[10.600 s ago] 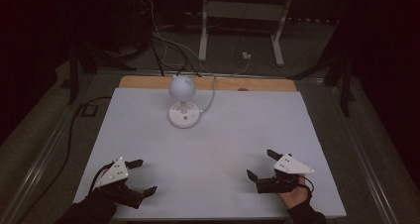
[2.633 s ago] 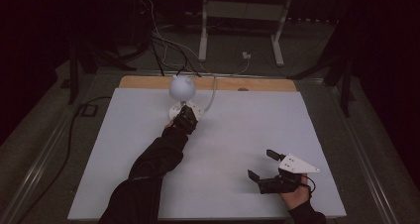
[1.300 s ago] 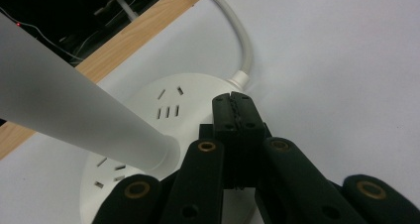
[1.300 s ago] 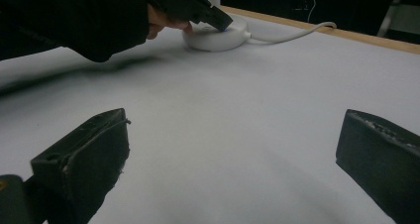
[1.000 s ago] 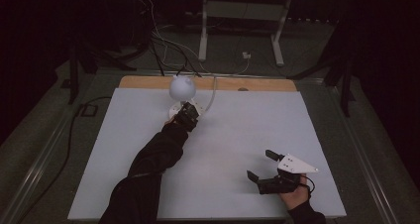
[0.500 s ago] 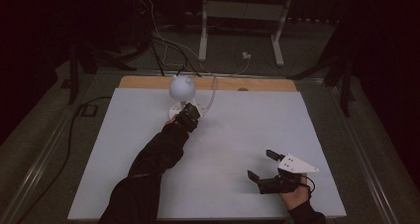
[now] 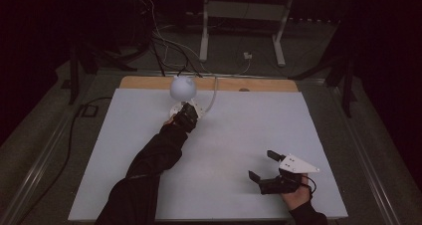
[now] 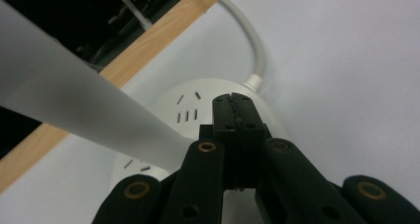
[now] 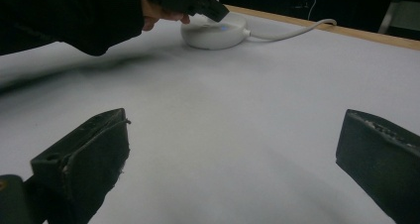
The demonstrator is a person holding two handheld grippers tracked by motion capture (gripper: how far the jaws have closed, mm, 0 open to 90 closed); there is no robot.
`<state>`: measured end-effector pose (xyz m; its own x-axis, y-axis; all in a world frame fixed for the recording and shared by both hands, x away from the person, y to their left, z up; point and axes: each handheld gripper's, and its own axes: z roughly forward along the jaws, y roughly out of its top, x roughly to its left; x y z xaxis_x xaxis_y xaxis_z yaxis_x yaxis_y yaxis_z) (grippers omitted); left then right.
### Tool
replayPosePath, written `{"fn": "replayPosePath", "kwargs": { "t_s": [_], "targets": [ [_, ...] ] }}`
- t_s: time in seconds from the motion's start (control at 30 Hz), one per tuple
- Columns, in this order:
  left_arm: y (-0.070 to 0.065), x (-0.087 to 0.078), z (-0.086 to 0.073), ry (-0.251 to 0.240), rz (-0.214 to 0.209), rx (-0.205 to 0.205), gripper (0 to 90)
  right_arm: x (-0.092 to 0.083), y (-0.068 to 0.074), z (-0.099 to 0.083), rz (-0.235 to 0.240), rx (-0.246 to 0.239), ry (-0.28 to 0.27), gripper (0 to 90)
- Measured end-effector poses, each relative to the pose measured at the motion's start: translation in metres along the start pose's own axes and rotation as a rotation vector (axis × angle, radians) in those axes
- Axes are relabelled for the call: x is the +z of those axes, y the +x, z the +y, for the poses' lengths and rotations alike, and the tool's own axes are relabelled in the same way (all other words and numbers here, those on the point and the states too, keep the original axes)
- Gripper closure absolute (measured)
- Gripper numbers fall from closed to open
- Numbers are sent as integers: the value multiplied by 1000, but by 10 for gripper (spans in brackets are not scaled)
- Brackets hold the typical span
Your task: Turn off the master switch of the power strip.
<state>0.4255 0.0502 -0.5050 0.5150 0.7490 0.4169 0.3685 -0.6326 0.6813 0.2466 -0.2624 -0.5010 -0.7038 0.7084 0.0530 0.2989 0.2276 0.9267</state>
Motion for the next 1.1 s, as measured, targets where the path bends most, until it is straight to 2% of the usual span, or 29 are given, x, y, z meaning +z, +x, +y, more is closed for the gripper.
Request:
{"fn": "replayPosePath", "kwargs": {
  "t_s": [0.07,0.13,0.3,0.37,0.5,0.6,0.7,0.8,0.87,0.9,0.93,0.97,1.0,1.03,1.07,1.1],
  "targets": [
    [0,1,0,-7,-9,-8,900,0,0,0,2,-5,0,0],
    [0,3,-1,10,-9,-2,900,0,0,0,1,-5,-1,0],
    [-2,7,-4,14,-22,11,900,-1,-1,0,1,-1,-5,0],
    [-1,7,-4,8,-34,-3,900,-1,0,0,2,-2,-5,0],
    [0,8,1,44,-46,38,900,-1,0,0,2,-3,-4,0],
    [2,9,6,83,-63,48,900,0,0,0,3,-5,-1,0],
    [3,9,7,88,-69,50,900,0,1,1,4,-8,0,0],
    [4,9,3,60,-82,9,900,0,1,1,4,-8,0,0],
    [7,7,0,6,-165,-42,900,-1,1,1,5,-10,1,0],
    [6,6,0,-17,-210,-52,900,0,1,1,5,-9,1,0],
    [1,6,1,-16,-218,-16,900,0,1,0,5,-8,2,0],
    [-6,5,3,-11,-180,34,900,1,1,0,5,-9,5,0],
    [-9,3,4,-39,-154,54,900,1,1,0,5,-11,8,0],
    [-8,-1,7,-73,-144,34,900,1,1,0,4,-11,6,0],
    [-4,-6,10,-108,-116,15,900,0,0,0,4,-11,3,0],
    [2,-11,14,-135,-115,-9,900,-1,0,0,2,-9,2,0]
  ]
}}
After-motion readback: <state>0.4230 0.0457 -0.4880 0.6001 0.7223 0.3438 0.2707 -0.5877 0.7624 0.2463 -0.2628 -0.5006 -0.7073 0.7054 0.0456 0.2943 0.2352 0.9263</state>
